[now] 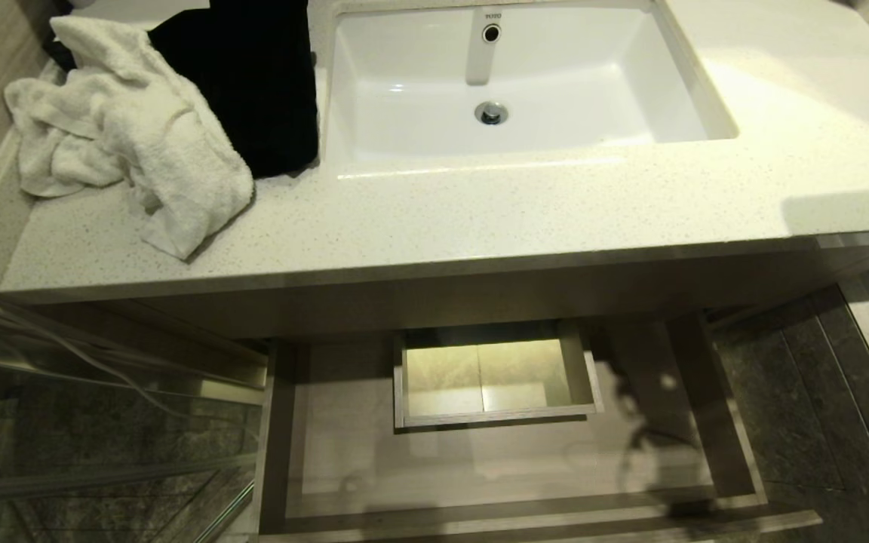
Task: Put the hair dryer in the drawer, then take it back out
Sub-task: Place it on the countertop
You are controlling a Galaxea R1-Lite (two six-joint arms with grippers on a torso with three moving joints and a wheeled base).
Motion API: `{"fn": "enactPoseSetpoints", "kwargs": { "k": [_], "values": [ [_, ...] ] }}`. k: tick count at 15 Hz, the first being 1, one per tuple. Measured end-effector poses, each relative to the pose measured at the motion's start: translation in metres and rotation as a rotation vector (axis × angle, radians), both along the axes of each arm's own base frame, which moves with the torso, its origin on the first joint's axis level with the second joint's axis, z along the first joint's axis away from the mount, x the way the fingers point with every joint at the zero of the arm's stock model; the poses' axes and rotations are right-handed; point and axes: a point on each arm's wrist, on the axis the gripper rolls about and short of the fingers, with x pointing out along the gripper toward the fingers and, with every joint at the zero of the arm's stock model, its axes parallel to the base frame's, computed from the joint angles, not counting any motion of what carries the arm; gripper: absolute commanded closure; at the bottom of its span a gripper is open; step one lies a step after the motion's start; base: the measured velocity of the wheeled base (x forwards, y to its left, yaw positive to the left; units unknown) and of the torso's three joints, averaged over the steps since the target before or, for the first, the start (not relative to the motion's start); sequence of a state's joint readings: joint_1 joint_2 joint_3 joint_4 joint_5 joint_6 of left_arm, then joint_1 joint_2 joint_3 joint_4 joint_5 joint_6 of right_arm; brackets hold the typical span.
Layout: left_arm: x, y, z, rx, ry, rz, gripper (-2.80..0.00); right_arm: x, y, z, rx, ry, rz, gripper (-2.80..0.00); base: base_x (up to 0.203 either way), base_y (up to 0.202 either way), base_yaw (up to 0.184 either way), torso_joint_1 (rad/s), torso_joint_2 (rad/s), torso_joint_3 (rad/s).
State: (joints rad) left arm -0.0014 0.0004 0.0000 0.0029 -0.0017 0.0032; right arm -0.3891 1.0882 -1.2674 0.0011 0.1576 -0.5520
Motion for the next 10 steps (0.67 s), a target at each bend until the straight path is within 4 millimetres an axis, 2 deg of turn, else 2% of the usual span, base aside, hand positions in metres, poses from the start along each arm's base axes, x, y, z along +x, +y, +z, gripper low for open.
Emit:
{"fn": "enactPoseSetpoints", "kwargs": {
  "k": [5,8,10],
  "values": [
    [0.0,0.0,0.0,0.0,0.0,0.0,0.0,0.091,-0.032,0.017,-0.086,0.184,0.061,0.0,0.0,0.0,0.0,0.0,0.0,0.0],
    [0.0,0.0,0.0,0.0,0.0,0.0,0.0,0.14,-0.048,0.01,-0.096,0.241,0.091,0.0,0.0,0.0,0.0,0.0,0.0,0.0],
    [0.0,0.0,0.0,0.0,0.0,0.0,0.0,0.165,-0.057,0.001,-0.086,0.275,0.102,0.0,0.0,0.0,0.0,0.0,0.0,0.0]
  ]
}}
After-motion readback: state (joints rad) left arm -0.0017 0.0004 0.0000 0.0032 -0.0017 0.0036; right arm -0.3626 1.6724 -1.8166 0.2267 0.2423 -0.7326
